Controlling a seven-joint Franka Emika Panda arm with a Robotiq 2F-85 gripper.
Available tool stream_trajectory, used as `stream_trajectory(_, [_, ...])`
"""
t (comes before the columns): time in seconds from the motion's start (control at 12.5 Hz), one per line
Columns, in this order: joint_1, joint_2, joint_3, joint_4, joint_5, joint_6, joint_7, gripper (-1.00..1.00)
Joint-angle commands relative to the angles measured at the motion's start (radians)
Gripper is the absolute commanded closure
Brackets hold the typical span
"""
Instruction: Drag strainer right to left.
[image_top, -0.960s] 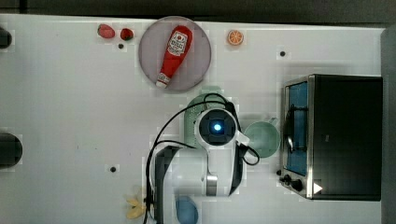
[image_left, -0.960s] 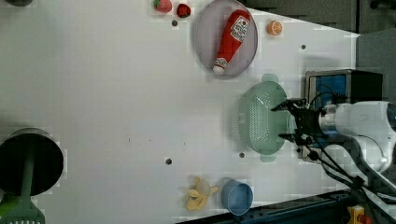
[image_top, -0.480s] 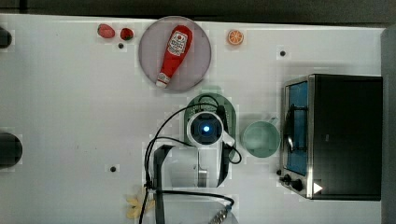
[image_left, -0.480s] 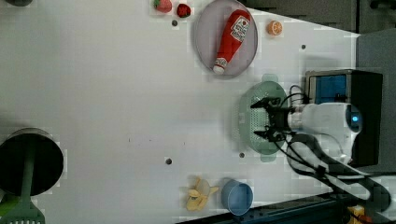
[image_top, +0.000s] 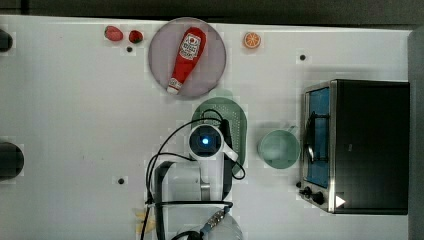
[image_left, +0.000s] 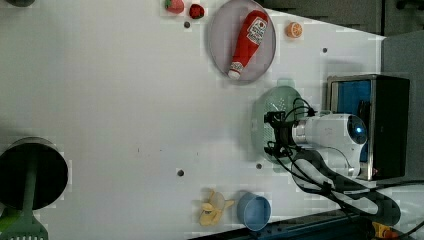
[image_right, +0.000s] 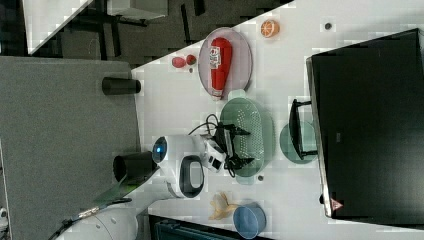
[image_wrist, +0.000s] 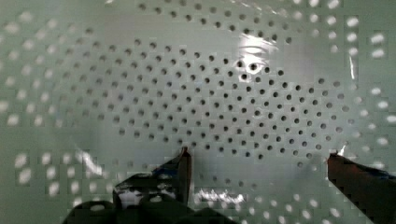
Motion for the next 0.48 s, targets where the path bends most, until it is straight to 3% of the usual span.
stream_trajectory(0.08, [0.065,-0.039,0.021,0.028,0.004,-0.014,0.105,-1.00])
stream_trajectory(0.48, [0.163,-0.032,0.055,0.035,0.005,-0.020,0.269,-1.00])
